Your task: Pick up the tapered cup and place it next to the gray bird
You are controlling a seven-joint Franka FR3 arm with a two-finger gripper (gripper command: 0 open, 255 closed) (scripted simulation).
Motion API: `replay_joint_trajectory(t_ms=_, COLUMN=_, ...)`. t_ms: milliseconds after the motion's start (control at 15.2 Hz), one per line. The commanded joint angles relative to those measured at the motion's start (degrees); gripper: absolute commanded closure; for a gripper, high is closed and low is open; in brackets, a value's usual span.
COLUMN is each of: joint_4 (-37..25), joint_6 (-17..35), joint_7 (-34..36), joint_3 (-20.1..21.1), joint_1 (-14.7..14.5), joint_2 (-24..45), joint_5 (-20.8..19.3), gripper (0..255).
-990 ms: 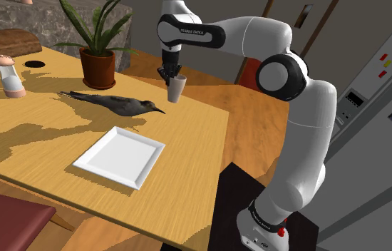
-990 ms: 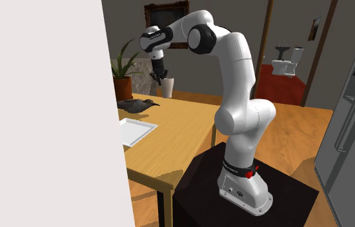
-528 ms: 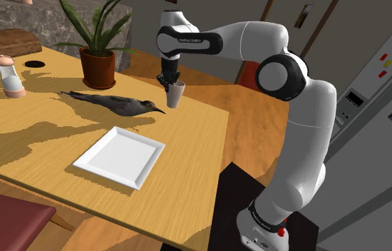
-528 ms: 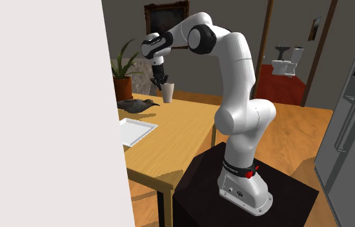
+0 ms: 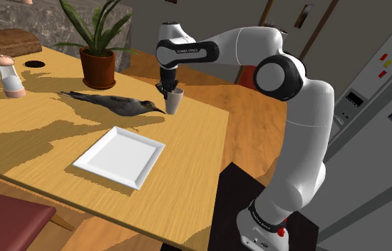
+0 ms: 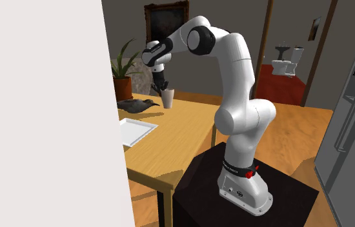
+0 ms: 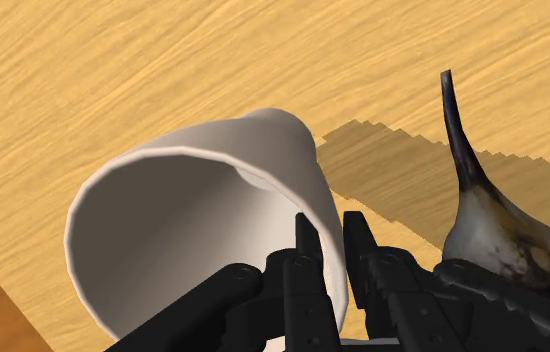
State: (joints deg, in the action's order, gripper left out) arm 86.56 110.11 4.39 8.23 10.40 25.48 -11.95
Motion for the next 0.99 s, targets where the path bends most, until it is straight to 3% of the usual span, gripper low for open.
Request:
replay_joint_trajectory(t_ms=0, joint_4=1.0, joint_6=1.4, joint_7=0.2, joint_3=0.0, joint_1=0.0, joint_2=0.3, joint_5=-0.1, gripper=255)
replay_joint_trajectory(t_ms=726, joint_4=2.3, joint_6=3.3, joint_7=0.6, joint_3=-0.1, joint_1=0.0, joint_2=1.0, joint_5=-0.4, gripper=255)
replay_joint_trajectory(t_ms=792, joint_4=2.3, joint_6=3.3, joint_7=0.6, joint_3=-0.1, joint_1=0.0, joint_2=1.0, joint_5=-0.4, gripper=0)
replay_joint_trajectory(t_ms=924, joint_4=2.3, joint_6=3.3, joint_7=0.6, joint_3=-0.1, joint_1=0.0, joint_2=1.0, joint_5=-0.4, gripper=0)
